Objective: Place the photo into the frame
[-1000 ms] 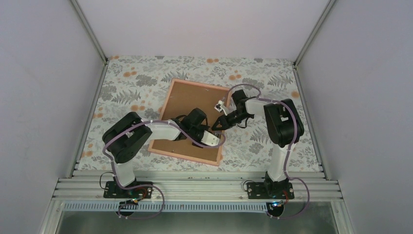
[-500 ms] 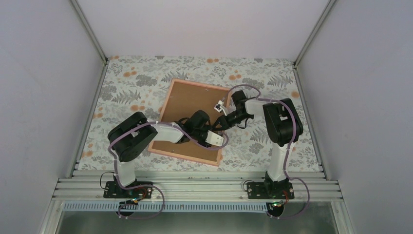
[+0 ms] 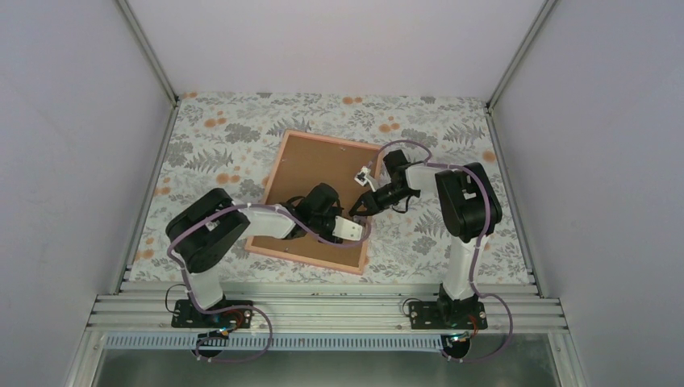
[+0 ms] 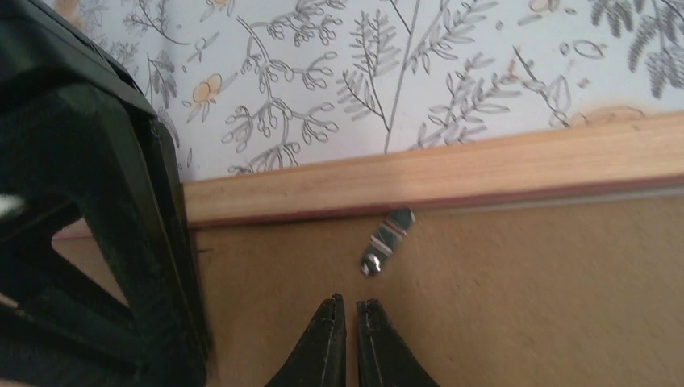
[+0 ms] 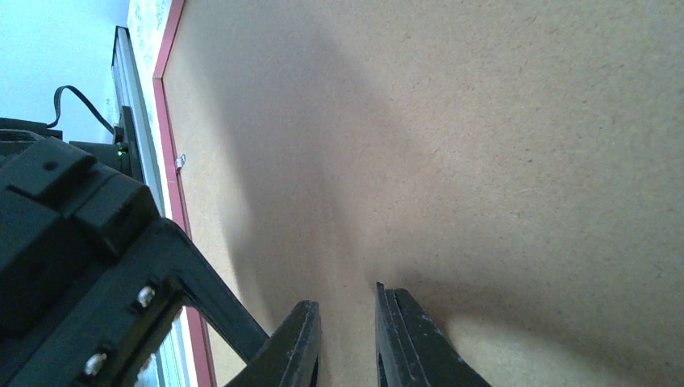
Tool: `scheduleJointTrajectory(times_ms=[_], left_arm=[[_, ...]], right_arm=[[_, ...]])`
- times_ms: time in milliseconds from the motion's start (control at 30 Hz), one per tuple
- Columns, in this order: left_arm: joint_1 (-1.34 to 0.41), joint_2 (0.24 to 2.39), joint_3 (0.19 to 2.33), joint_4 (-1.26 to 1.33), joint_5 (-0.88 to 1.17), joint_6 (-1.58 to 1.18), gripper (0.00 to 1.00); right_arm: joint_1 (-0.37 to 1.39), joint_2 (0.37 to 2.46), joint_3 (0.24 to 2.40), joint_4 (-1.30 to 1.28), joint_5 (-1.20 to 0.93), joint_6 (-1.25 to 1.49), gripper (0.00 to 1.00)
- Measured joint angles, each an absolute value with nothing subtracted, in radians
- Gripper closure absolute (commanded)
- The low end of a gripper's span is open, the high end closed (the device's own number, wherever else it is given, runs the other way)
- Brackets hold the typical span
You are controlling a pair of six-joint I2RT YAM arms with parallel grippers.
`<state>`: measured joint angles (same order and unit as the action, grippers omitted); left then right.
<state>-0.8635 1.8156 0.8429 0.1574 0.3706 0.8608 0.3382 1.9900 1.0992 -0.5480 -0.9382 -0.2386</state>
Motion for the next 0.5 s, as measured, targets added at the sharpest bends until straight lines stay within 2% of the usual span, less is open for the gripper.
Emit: scheduleJointTrajectory(times_ms=[300,500], left_arm=[[-0.877,1.769,0.802,0.117,0.374,0.941,0.91],[-0.913,1.834,0.861,0.160,0.355,0.931,0.91]], right_arm=[[0.339,1.990,1.099,-0.547,-0.938,-0.239,0.80],[0.339,1.990,1.098,-0.546,-0.938,-0.239,0.81]])
